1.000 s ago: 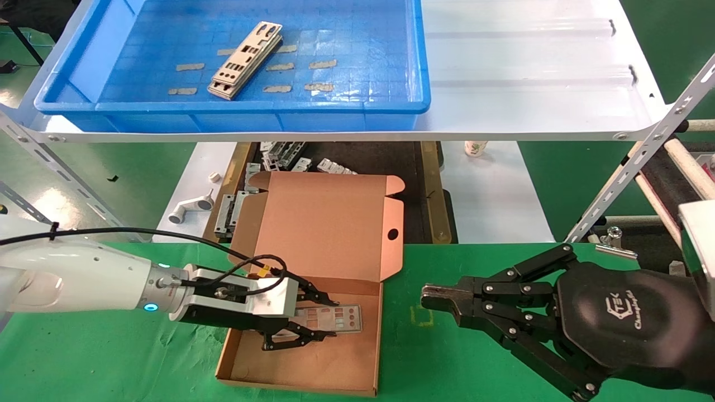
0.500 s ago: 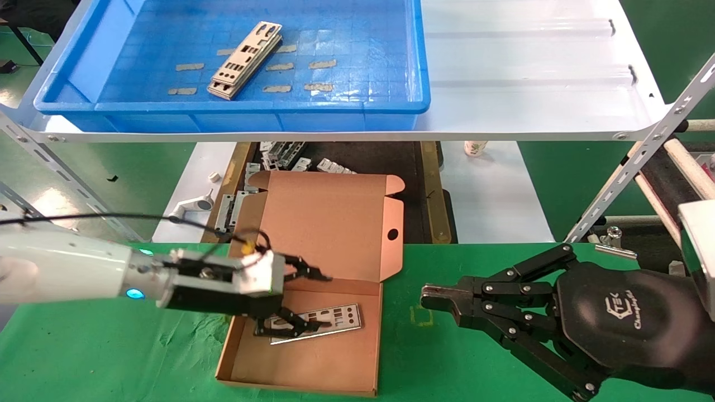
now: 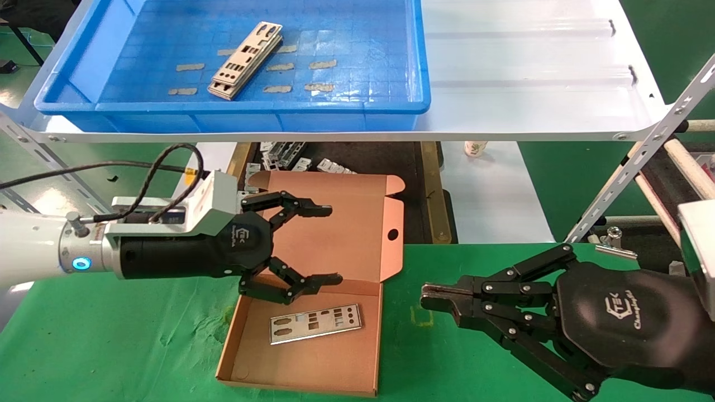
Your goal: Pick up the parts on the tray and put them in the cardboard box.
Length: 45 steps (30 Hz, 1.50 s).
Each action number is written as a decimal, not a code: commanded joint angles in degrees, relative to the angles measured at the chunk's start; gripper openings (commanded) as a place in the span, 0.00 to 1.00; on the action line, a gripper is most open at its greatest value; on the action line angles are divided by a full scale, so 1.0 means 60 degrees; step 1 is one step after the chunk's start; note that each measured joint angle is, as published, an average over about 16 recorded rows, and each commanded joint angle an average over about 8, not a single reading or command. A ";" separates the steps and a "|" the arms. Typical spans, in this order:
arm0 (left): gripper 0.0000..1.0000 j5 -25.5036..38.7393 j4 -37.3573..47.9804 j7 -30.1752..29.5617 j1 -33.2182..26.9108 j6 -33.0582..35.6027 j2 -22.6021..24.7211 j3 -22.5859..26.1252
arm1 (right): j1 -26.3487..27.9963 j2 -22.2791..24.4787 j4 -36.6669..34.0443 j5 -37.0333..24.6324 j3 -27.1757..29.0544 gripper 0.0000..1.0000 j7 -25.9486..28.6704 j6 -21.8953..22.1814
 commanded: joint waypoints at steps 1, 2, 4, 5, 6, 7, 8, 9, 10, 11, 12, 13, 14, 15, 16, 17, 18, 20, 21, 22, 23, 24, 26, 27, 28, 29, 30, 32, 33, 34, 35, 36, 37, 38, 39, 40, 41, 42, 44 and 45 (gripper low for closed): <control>1.00 -0.0039 -0.0211 -0.0161 0.0117 -0.0015 -0.0091 -0.0140 | 0.0000 0.0000 0.0000 0.0000 0.0000 1.00 0.0000 0.0000; 1.00 -0.0086 -0.0394 -0.0268 0.0206 -0.0035 -0.0164 -0.0214 | 0.0000 0.0000 0.0000 0.0000 0.0000 1.00 0.0000 0.0000; 1.00 -0.0180 -0.0754 -0.0478 0.0381 -0.0074 -0.0309 -0.0360 | 0.0000 0.0000 0.0000 0.0000 0.0000 1.00 0.0000 0.0000; 1.00 -0.0227 -0.0937 -0.0585 0.0471 -0.0094 -0.0383 -0.0434 | 0.0000 0.0000 0.0000 0.0000 -0.0001 1.00 0.0000 0.0000; 1.00 -0.0276 -0.1123 -0.0694 0.0561 -0.0114 -0.0458 -0.0510 | 0.0000 0.0000 0.0000 0.0000 -0.0001 1.00 0.0000 0.0000; 1.00 -0.0322 -0.1300 -0.0797 0.0647 -0.0133 -0.0529 -0.0582 | 0.0000 0.0000 0.0000 0.0000 -0.0001 1.00 0.0000 0.0000; 1.00 -0.0370 -0.1484 -0.0905 0.0737 -0.0153 -0.0603 -0.0656 | 0.0000 0.0000 0.0000 0.0001 -0.0001 1.00 0.0000 0.0000; 1.00 -0.0418 -0.1668 -0.1013 0.0827 -0.0173 -0.0677 -0.0731 | 0.0000 0.0000 0.0000 0.0001 -0.0001 1.00 0.0000 0.0000; 1.00 -0.0464 -0.1845 -0.1116 0.0913 -0.0192 -0.0748 -0.0803 | 0.0000 0.0000 0.0000 0.0001 -0.0001 1.00 0.0000 0.0000; 1.00 -0.0511 -0.2028 -0.1223 0.1002 -0.0212 -0.0821 -0.0877 | 0.0000 0.0000 0.0000 0.0001 -0.0001 1.00 0.0000 0.0000; 1.00 -0.0559 -0.2211 -0.1330 0.1092 -0.0232 -0.0895 -0.0951 | 0.0000 0.0000 0.0000 0.0001 -0.0001 1.00 -0.0001 0.0000; 1.00 -0.0605 -0.2388 -0.1434 0.1178 -0.0251 -0.0967 -0.1023 | 0.0000 0.0000 0.0000 0.0001 -0.0001 1.00 -0.0001 0.0000; 1.00 -0.0652 -0.2571 -0.1540 0.1267 -0.0271 -0.1040 -0.1097 | 0.0000 0.0000 0.0000 0.0001 -0.0001 1.00 -0.0001 0.0000; 1.00 -0.0700 -0.2754 -0.1648 0.1356 -0.0291 -0.1114 -0.1172 | 0.0000 0.0000 0.0000 0.0001 -0.0001 1.00 -0.0001 0.0001; 1.00 -0.0746 -0.2931 -0.1751 0.1442 -0.0310 -0.1185 -0.1243 | 0.0000 0.0001 0.0000 0.0001 -0.0001 1.00 -0.0001 0.0001; 1.00 -0.0794 -0.3115 -0.1858 0.1532 -0.0330 -0.1259 -0.1318 | 0.0000 0.0001 0.0000 0.0001 -0.0002 1.00 -0.0001 0.0001; 1.00 -0.0842 -0.3299 -0.1966 0.1621 -0.0350 -0.1333 -0.1392 | 0.0000 0.0001 0.0000 0.0001 -0.0002 1.00 -0.0001 0.0001; 1.00 -0.0935 -0.3660 -0.2177 0.1797 -0.0389 -0.1478 -0.1539 | 0.0000 0.0001 0.0000 0.0001 -0.0002 1.00 -0.0001 0.0001; 1.00 -0.0983 -0.3844 -0.2284 0.1887 -0.0409 -0.1552 -0.1614 | 0.0001 0.0001 0.0000 0.0001 -0.0002 1.00 -0.0001 0.0001; 1.00 -0.1029 -0.4021 -0.2388 0.1973 -0.0428 -0.1623 -0.1685 | 0.0001 0.0001 0.0000 0.0001 -0.0002 1.00 -0.0001 0.0001; 1.00 -0.1077 -0.4205 -0.2495 0.2063 -0.0448 -0.1697 -0.1760 | 0.0001 0.0001 0.0000 0.0001 -0.0002 1.00 -0.0001 0.0001; 1.00 -0.1125 -0.4388 -0.2603 0.2152 -0.0468 -0.1771 -0.1835 | 0.0001 0.0001 0.0000 0.0001 -0.0002 1.00 -0.0001 0.0001; 1.00 -0.1219 -0.4749 -0.2813 0.2328 -0.0507 -0.1916 -0.1981 | 0.0001 0.0001 0.0000 0.0001 -0.0002 1.00 -0.0001 0.0001; 1.00 -0.1267 -0.4934 -0.2921 0.2418 -0.0527 -0.1990 -0.2056 | 0.0001 0.0001 0.0000 0.0002 -0.0002 1.00 -0.0001 0.0001; 1.00 -0.1313 -0.5111 -0.3025 0.2504 -0.0546 -0.2061 -0.2128 | 0.0001 0.0001 0.0000 0.0002 -0.0002 1.00 -0.0001 0.0001; 1.00 -0.1361 -0.5294 -0.3132 0.2594 -0.0566 -0.2135 -0.2202 | 0.0001 0.0001 0.0000 0.0002 -0.0002 1.00 -0.0001 0.0001; 1.00 -0.1408 -0.5478 -0.3240 0.2684 -0.0586 -0.2209 -0.2277 | 0.0001 0.0001 0.0000 0.0002 -0.0003 1.00 -0.0001 0.0001; 1.00 -0.1502 -0.5839 -0.3450 0.2859 -0.0625 -0.2354 -0.2423 | 0.0001 0.0001 0.0000 0.0002 -0.0003 1.00 -0.0001 0.0001; 1.00 -0.1550 -0.6024 -0.3558 0.2949 -0.0645 -0.2428 -0.2498 | 0.0001 0.0001 0.0000 0.0002 -0.0003 1.00 -0.0001 0.0001; 1.00 -0.1597 -0.6204 -0.3664 0.3037 -0.0665 -0.2501 -0.2571 | 0.0001 0.0001 0.0000 0.0002 -0.0003 1.00 -0.0001 0.0001; 1.00 -0.1645 -0.6387 -0.3771 0.3127 -0.0685 -0.2575 -0.2646 | 0.0001 0.0001 0.0000 0.0002 -0.0003 1.00 -0.0001 0.0001; 1.00 -0.1693 -0.6571 -0.3878 0.3216 -0.0705 -0.2649 -0.2720 | 0.0001 0.0001 0.0000 0.0002 -0.0003 1.00 -0.0002 0.0001; 1.00 -0.1739 -0.6748 -0.3982 0.3303 -0.0724 -0.2720 -0.2792 | 0.0001 0.0001 0.0000 0.0002 -0.0003 1.00 -0.0002 0.0001; 1.00 -0.1787 -0.6933 -0.4090 0.3392 -0.0744 -0.2794 -0.2867 | 0.0001 0.0001 0.0000 0.0002 -0.0003 1.00 -0.0002 0.0001; 1.00 -0.1834 -0.7117 -0.4197 0.3482 -0.0764 -0.2868 -0.2942 | 0.0001 0.0001 0.0000 0.0002 -0.0003 1.00 -0.0002 0.0001; 1.00 -0.1881 -0.7294 -0.4301 0.3569 -0.0783 -0.2939 -0.3014 | 0.0001 0.0001 0.0000 0.0002 -0.0003 1.00 -0.0002 0.0001; 1.00 -0.1928 -0.7478 -0.4408 0.3658 -0.0803 -0.3013 -0.3088 | 0.0001 0.0001 0.0000 0.0002 -0.0003 1.00 -0.0002 0.0001; 1.00 -0.1975 -0.7659 -0.4514 0.3746 -0.0823 -0.3086 -0.3161 | 0.0001 0.0001 0.0000 0.0002 -0.0004 1.00 -0.0002 0.0001; 1.00 -0.2071 -0.8027 -0.4729 0.3926 -0.0863 -0.3234 -0.3311 | 0.0001 0.0001 0.0000 0.0002 -0.0004 1.00 -0.0002 0.0001; 1.00 -0.2119 -0.8211 -0.4837 0.4015 -0.0883 -0.3308 -0.3385 | 0.0001 0.0001 0.0000 0.0003 -0.0004 1.00 -0.0002 0.0001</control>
